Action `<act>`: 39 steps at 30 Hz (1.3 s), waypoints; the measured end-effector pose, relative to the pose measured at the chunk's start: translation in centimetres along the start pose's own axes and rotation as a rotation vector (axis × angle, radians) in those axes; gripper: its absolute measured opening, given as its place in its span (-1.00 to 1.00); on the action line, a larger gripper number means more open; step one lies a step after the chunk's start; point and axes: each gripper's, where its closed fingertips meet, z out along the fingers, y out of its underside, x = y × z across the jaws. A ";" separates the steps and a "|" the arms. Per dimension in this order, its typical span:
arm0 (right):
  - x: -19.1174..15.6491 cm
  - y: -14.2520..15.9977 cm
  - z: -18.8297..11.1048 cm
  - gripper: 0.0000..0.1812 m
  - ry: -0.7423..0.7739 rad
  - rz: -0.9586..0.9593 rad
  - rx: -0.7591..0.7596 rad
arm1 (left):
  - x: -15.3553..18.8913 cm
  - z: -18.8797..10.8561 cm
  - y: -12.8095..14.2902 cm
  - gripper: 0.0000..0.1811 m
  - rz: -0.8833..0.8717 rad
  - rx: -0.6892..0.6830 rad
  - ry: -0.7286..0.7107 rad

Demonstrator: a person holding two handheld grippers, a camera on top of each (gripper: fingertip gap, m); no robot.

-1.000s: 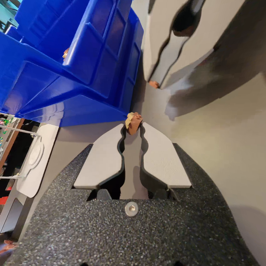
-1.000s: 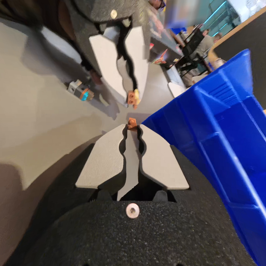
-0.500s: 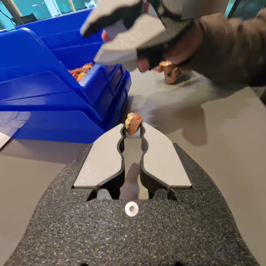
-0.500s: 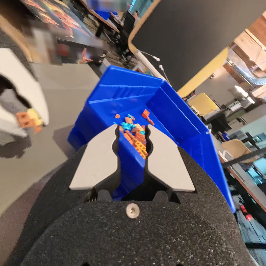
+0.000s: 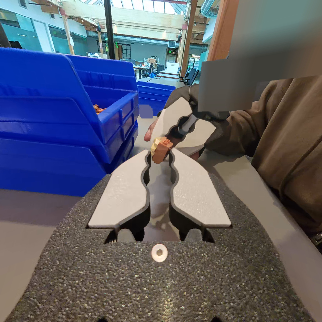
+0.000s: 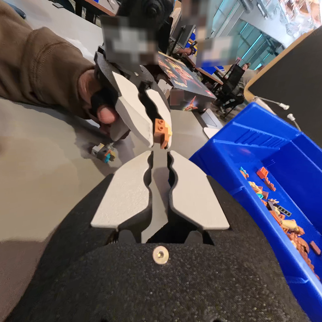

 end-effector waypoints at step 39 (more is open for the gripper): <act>2.4 0.6 -0.4 -0.95 0.331 -0.446 -0.133 | -1.5 -0.1 1.7 -0.59 -0.036 -0.180 -0.132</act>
